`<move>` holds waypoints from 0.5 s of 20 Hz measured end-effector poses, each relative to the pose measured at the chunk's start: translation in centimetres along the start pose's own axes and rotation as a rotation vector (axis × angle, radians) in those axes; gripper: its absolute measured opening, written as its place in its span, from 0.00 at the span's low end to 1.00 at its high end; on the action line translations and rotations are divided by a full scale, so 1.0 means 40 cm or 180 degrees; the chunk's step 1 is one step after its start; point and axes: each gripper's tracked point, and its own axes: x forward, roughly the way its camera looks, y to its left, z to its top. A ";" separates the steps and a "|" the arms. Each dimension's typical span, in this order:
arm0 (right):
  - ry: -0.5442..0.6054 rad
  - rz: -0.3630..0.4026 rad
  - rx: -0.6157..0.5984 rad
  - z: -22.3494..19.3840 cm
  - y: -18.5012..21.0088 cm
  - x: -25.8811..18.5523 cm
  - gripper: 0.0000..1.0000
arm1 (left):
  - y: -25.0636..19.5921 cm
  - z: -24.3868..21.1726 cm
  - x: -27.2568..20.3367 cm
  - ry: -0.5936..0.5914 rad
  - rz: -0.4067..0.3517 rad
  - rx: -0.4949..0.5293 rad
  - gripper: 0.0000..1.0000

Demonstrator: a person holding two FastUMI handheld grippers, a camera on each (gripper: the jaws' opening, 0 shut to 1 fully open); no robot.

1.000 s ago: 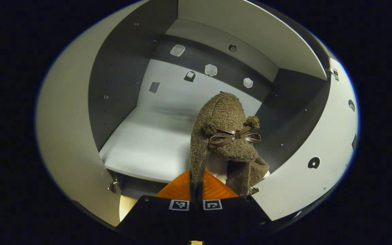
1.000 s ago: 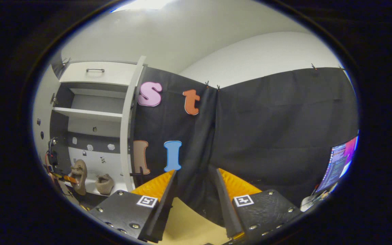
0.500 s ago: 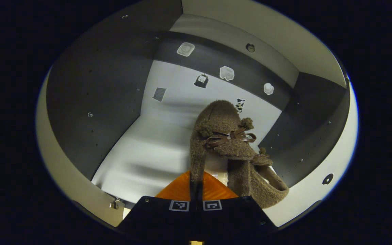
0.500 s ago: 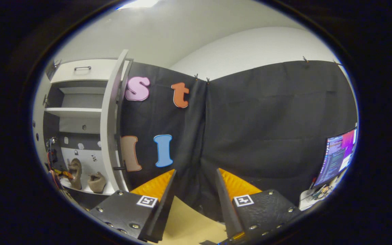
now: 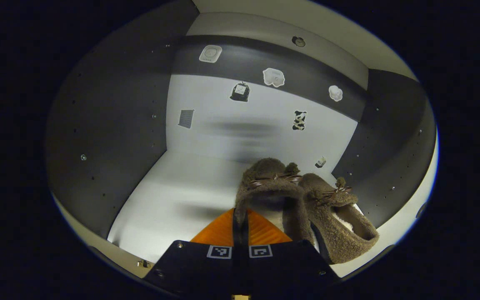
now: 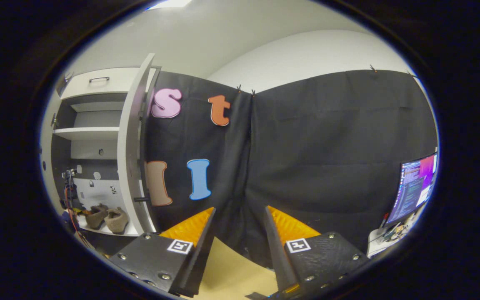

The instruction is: Grab one shoe with the right hand and put it into the shoe cabinet, grab the other shoe with the left hand and put it into the shoe cabinet; then close the right door with the right hand and the left door with the left hand.

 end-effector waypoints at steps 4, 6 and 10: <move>0.0078 0.0032 -0.0015 -0.033 0.005 -0.004 0.68 | 0.013 0.004 0.007 -0.0042 0.0030 -0.0006 0.14; 0.0106 0.0034 -0.0030 -0.036 -0.003 -0.007 0.68 | 0.023 0.018 0.010 -0.0064 0.0128 0.0164 0.28; 0.0118 0.0016 -0.0021 -0.037 -0.022 -0.016 0.68 | 0.031 0.032 -0.002 -0.0100 0.0169 0.0268 0.48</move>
